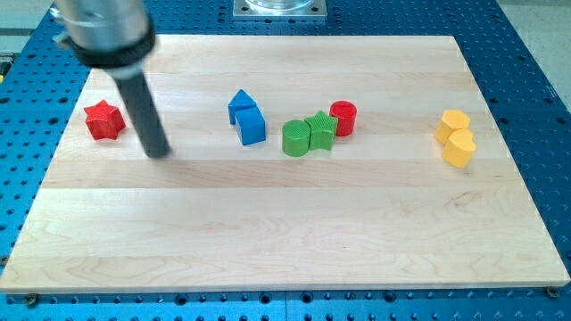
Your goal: Place the red circle diagonal to the blue cube
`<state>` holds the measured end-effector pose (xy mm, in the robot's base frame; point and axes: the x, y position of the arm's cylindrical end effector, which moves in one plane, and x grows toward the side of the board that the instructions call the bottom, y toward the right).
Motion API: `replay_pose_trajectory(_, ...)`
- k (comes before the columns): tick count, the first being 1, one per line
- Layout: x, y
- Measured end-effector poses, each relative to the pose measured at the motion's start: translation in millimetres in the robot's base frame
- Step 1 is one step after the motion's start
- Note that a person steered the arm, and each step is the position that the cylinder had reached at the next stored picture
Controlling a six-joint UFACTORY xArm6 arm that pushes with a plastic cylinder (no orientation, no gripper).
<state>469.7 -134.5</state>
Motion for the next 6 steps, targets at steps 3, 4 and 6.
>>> replay_pose_trajectory(3,-29.7,237.6)
replay_pose_trajectory(4,-58.2,234.4)
replay_pose_trajectory(6,-119.2,193.9)
